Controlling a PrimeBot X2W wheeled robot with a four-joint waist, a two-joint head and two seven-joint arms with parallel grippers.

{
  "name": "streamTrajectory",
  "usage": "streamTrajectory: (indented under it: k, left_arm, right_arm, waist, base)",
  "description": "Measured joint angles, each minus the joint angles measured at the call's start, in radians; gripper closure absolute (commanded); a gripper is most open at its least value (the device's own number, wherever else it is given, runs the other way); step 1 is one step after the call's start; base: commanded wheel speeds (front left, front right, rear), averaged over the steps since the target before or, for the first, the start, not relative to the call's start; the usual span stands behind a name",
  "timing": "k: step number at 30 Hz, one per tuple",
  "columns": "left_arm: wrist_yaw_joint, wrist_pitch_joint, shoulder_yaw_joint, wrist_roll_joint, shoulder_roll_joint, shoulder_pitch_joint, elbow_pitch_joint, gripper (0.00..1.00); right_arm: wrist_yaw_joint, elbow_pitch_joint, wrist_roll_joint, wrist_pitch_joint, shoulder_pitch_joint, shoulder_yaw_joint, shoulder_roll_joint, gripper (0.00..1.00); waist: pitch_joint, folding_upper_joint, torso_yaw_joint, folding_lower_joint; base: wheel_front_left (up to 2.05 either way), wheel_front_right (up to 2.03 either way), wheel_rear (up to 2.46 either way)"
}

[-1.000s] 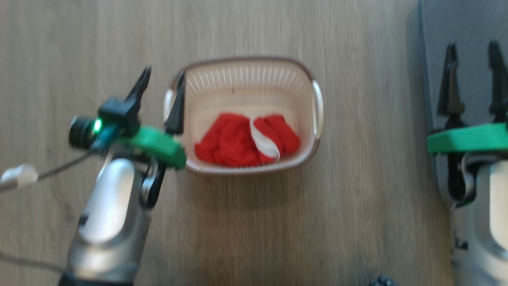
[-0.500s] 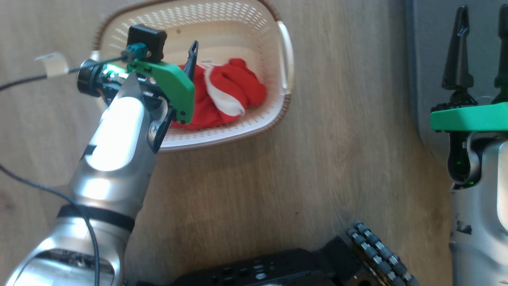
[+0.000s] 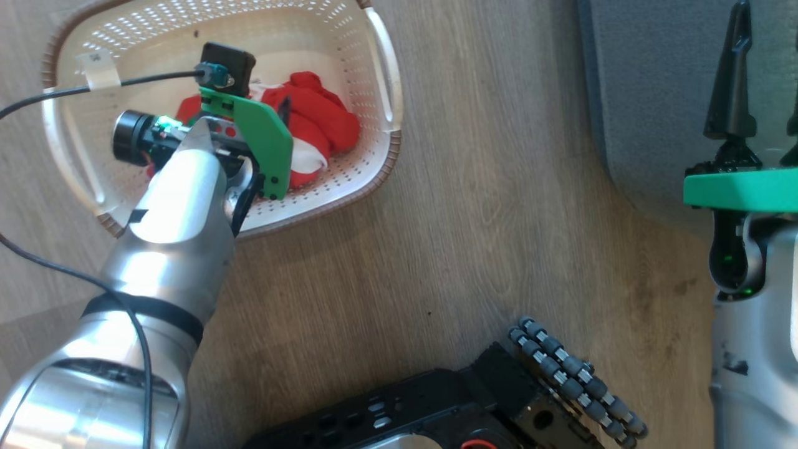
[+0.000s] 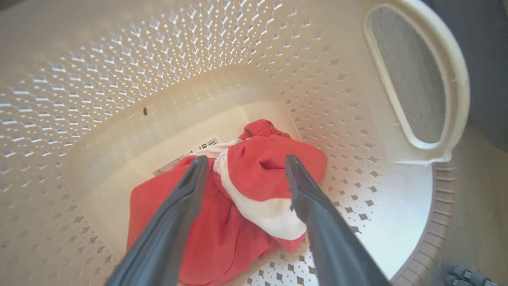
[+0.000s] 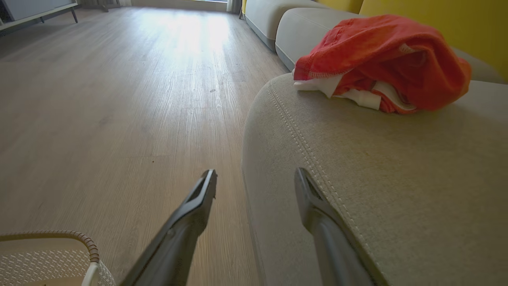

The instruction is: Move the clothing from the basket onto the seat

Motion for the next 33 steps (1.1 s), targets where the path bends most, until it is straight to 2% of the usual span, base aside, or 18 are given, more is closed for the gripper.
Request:
streamTrajectory:
  k: [11,33]
  left_arm:
    - [0.008,0.003,-0.007,-0.012,0.002,-0.069,0.161,0.0]
    - [-0.02,-0.022,-0.063,-0.094,0.001,-0.105,0.198,0.0]
  right_arm:
    - [0.0,-0.067,0.0,0.0,0.068,-0.003,0.0,0.0]
    - [0.0,-0.123,0.0,0.0,0.142,-0.028,0.001,0.0]
  waist:
    - [0.056,0.0,-0.031,0.0]
    - [0.104,0.0,-0.003,0.0]
  base:
    - [0.0,0.0,0.0]
    - [0.0,0.0,0.0]
